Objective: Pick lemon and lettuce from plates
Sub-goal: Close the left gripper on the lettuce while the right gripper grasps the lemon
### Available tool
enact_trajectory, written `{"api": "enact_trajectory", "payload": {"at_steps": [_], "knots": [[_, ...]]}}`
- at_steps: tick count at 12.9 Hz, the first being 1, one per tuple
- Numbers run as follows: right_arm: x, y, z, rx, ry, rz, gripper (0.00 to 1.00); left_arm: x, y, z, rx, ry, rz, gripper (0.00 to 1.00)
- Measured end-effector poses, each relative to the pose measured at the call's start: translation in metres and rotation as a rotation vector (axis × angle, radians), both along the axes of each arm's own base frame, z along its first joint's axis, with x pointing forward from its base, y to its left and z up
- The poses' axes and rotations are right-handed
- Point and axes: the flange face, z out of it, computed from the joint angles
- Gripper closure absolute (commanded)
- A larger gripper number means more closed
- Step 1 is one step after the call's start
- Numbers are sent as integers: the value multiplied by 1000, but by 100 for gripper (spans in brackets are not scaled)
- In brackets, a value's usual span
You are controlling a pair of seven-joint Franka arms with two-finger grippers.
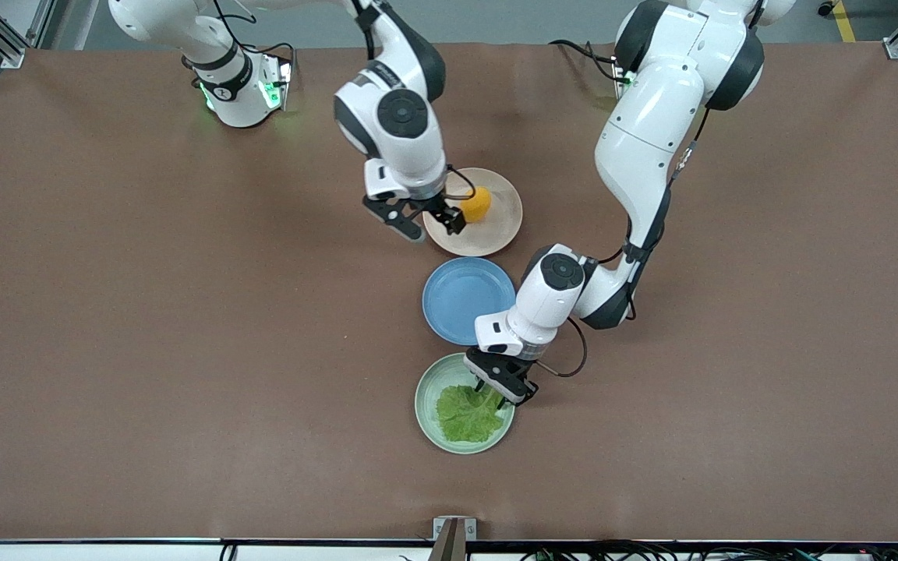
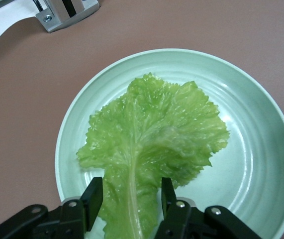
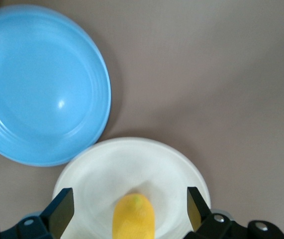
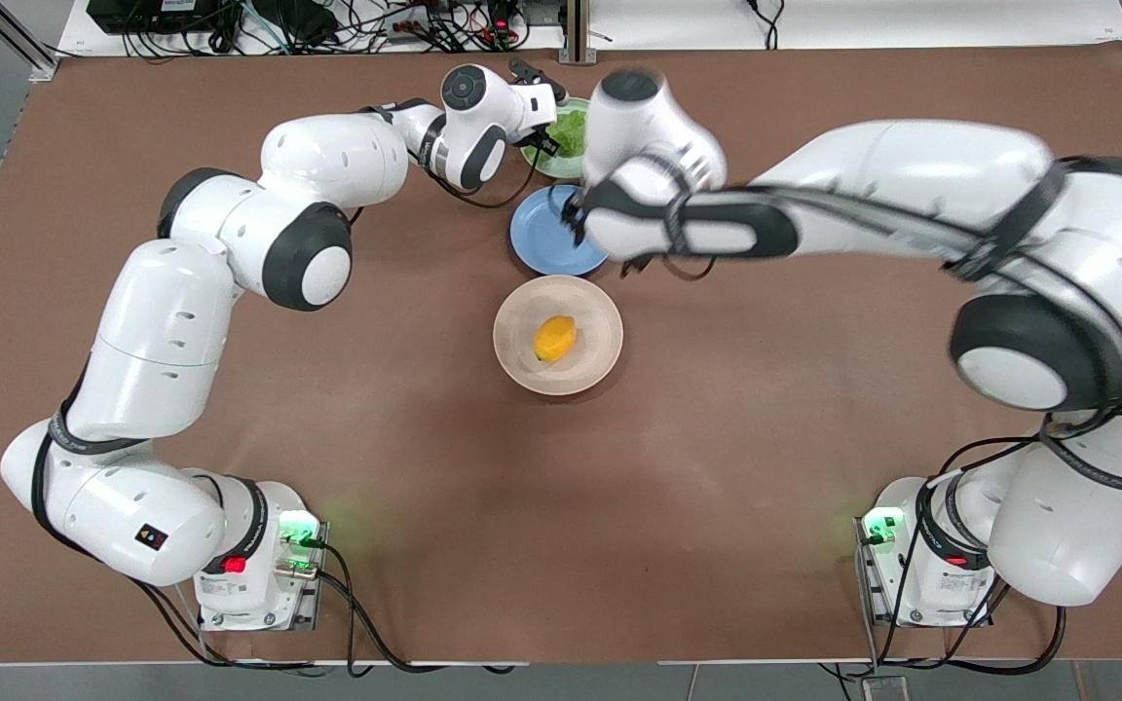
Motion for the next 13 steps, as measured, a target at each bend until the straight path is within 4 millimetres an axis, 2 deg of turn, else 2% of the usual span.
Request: {"api": "enact_trajectory", "payload": {"at_steps": [2, 5, 8, 9, 10, 13], "knots": [[-24, 21, -35, -38, -7, 2, 0, 0, 0, 0, 1, 0, -1, 55], [-48, 42, -62, -31, -26, -16, 0, 0, 0, -1, 7, -2, -11, 63], [-68, 60, -78, -36, -31, -3, 0, -1, 0, -2, 7, -3, -13, 72], [-72, 64, -82, -41, -34, 3, 0, -1, -1, -2, 8, -3, -13, 78], [-74, 66, -84, -44, -37, 10, 0, -1, 0, -2, 8, -3, -13, 87], [-74, 70, -81, -24, -53, 15, 8, -2, -4, 0, 6, -5, -18, 96]]}}
